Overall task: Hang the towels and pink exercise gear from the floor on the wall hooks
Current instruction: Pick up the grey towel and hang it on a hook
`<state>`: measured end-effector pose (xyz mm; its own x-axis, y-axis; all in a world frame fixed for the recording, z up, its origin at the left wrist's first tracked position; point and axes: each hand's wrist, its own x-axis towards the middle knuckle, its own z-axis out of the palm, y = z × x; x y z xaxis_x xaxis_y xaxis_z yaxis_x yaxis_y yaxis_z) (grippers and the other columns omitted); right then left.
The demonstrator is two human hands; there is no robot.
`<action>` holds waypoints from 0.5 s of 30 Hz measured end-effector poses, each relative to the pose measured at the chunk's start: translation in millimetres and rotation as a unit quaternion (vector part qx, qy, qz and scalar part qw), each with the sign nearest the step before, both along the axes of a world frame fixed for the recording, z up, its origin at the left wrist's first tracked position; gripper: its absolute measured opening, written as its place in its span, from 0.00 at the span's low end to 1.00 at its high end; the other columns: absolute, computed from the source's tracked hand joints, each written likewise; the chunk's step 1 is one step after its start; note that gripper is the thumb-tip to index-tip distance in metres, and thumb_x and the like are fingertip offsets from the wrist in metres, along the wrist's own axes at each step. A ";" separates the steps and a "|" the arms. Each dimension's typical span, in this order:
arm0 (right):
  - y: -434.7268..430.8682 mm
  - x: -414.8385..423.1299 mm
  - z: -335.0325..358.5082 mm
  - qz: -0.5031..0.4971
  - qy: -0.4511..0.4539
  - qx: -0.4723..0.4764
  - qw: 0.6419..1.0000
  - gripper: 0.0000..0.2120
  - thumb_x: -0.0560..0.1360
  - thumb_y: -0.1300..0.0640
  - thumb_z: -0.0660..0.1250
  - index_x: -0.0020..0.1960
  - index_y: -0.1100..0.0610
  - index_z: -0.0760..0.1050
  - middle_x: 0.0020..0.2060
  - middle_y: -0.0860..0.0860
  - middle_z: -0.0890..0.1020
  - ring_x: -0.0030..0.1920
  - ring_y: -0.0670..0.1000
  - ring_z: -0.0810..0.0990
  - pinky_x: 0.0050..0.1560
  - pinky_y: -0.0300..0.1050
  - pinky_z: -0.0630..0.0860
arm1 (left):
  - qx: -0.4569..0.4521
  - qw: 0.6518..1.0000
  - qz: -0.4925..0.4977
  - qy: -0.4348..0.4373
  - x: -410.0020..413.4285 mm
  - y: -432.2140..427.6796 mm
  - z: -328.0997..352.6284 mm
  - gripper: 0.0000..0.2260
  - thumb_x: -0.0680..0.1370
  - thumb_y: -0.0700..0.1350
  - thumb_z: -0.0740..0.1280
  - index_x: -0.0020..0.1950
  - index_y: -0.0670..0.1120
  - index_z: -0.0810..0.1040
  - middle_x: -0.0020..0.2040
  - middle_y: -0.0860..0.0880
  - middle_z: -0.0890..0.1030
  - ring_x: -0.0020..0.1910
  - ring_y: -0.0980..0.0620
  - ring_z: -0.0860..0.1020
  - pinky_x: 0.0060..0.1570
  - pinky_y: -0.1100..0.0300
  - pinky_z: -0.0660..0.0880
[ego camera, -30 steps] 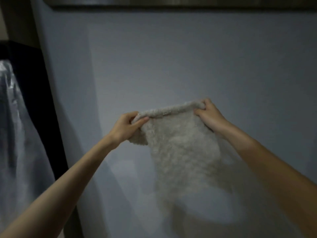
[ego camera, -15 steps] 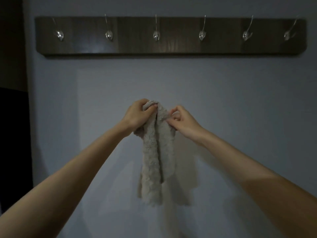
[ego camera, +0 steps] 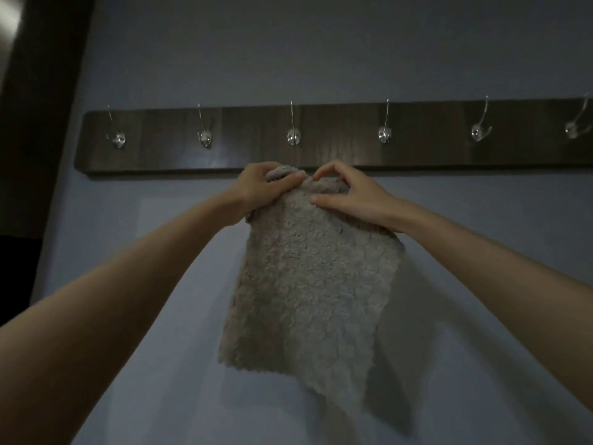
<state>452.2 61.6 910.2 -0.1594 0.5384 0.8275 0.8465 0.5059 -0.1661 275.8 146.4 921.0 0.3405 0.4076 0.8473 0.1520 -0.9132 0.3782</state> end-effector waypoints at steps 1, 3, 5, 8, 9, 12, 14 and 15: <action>3.2 4.2 6.9 0.004 -0.010 0.022 1.000 0.14 0.73 0.50 0.69 0.57 0.49 0.72 0.52 0.41 0.76 0.54 0.44 0.74 0.55 0.41 0.72 | 0.019 1.000 0.003 0.011 0.0 2.1 9.4 0.13 0.73 0.57 0.69 0.51 0.50 0.81 0.41 0.56 0.80 0.40 0.62 0.77 0.35 0.72 0.74; 11.0 11.9 18.8 -0.003 -0.013 0.071 0.997 0.10 0.75 0.55 0.66 0.56 0.50 0.72 0.48 0.39 0.76 0.53 0.44 0.74 0.52 0.41 0.70 | 0.058 0.997 -0.009 0.046 3.5 4.4 24.4 0.13 0.71 0.54 0.71 0.52 0.50 0.78 0.43 0.57 0.78 0.41 0.63 0.76 0.34 0.75 0.73; 18.5 19.8 29.2 -0.026 -0.020 0.127 0.991 0.08 0.76 0.55 0.64 0.54 0.49 0.72 0.49 0.41 0.76 0.53 0.45 0.74 0.50 0.41 0.68 | 0.118 0.991 -0.010 0.060 11.2 11.1 38.1 0.19 0.70 0.53 0.73 0.58 0.52 0.74 0.50 0.57 0.76 0.49 0.59 0.76 0.46 0.70 0.74; 26.3 32.9 41.1 -0.064 -0.023 0.194 0.979 0.07 0.76 0.57 0.63 0.53 0.48 0.73 0.52 0.46 0.78 0.54 0.47 0.75 0.51 0.43 0.70 | 0.217 0.976 0.007 0.029 28.4 26.5 52.5 0.20 0.74 0.54 0.69 0.63 0.52 0.69 0.57 0.57 0.72 0.57 0.55 0.73 0.55 0.61 0.70; 27.5 38.1 44.7 -0.076 -0.022 0.211 0.974 0.07 0.76 0.57 0.63 0.53 0.48 0.73 0.52 0.49 0.79 0.54 0.48 0.76 0.51 0.43 0.71 | 0.244 0.969 0.021 0.035 36.0 31.0 55.6 0.17 0.75 0.55 0.66 0.61 0.53 0.69 0.57 0.55 0.74 0.56 0.53 0.75 0.54 0.58 0.71; 29.4 54.9 53.2 -0.113 -0.025 0.244 0.963 0.06 0.75 0.58 0.64 0.51 0.50 0.76 0.50 0.52 0.79 0.52 0.48 0.76 0.51 0.39 0.71 | 0.295 0.950 0.080 0.067 58.3 38.6 62.1 0.11 0.78 0.58 0.59 0.56 0.56 0.71 0.52 0.52 0.78 0.51 0.49 0.76 0.53 0.49 0.75; 29.8 69.0 58.3 -0.123 -0.015 0.256 0.959 0.06 0.76 0.58 0.64 0.50 0.50 0.77 0.49 0.51 0.79 0.50 0.47 0.76 0.47 0.28 0.69 | 0.313 0.945 0.087 0.045 73.2 40.5 68.2 0.11 0.78 0.58 0.59 0.56 0.55 0.72 0.50 0.54 0.78 0.50 0.50 0.76 0.52 0.48 0.75; 30.1 76.1 60.4 -0.124 -0.005 0.263 0.957 0.05 0.76 0.58 0.64 0.49 0.51 0.77 0.49 0.51 0.79 0.50 0.46 0.76 0.45 0.24 0.68 | 0.322 0.942 0.089 0.033 81.4 41.2 71.3 0.11 0.78 0.58 0.60 0.56 0.55 0.73 0.51 0.53 0.79 0.50 0.50 0.77 0.52 0.48 0.76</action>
<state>528.3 91.7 970.5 -0.0897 0.0699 0.9935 0.9517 0.3002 0.0648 357.2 187.6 992.3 0.3754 -0.1275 0.9180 0.3283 -0.9080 -0.2603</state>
